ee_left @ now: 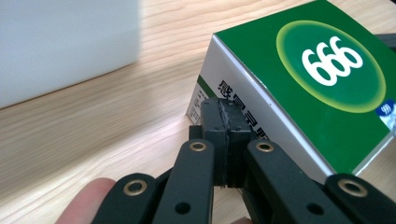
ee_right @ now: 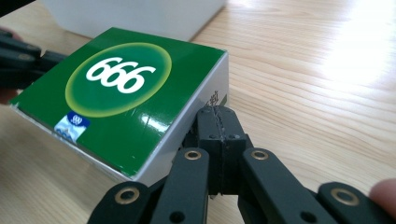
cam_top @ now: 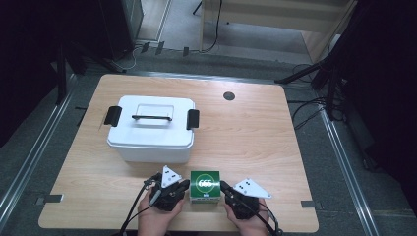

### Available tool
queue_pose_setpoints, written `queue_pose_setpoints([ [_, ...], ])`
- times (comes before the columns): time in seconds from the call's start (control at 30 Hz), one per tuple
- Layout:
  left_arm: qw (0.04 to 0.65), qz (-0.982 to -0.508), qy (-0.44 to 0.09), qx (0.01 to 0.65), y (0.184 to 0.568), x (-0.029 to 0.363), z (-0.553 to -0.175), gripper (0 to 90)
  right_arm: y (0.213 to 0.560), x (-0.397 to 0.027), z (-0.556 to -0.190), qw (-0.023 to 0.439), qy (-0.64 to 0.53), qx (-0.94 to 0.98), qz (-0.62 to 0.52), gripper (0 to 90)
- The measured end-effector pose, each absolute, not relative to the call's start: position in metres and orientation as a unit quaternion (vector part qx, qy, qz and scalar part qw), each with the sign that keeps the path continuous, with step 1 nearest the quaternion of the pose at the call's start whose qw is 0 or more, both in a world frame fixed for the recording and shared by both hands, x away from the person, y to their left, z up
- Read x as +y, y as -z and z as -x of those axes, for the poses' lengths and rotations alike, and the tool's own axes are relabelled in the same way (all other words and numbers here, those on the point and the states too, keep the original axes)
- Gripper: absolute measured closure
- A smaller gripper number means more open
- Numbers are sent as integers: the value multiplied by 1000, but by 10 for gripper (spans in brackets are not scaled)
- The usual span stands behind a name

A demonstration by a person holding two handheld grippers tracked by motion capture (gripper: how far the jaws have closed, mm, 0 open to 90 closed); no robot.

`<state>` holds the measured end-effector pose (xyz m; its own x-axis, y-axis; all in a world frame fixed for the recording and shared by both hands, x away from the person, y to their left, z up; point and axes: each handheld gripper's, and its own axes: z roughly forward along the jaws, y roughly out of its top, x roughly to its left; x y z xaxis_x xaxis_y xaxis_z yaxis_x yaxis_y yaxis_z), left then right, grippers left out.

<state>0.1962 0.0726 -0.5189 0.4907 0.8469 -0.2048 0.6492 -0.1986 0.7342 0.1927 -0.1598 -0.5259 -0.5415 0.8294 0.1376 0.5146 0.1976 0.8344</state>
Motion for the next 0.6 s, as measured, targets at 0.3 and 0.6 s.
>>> queue_pose_setpoints([
  [0.3,407,-766,-115,484,519,62,-198,900,526,-177,-187,185,-444,752,-450,900],
  [0.6,412,-741,-144,510,504,114,-199,900,498,-175,-207,209,-465,734,-448,900],
])
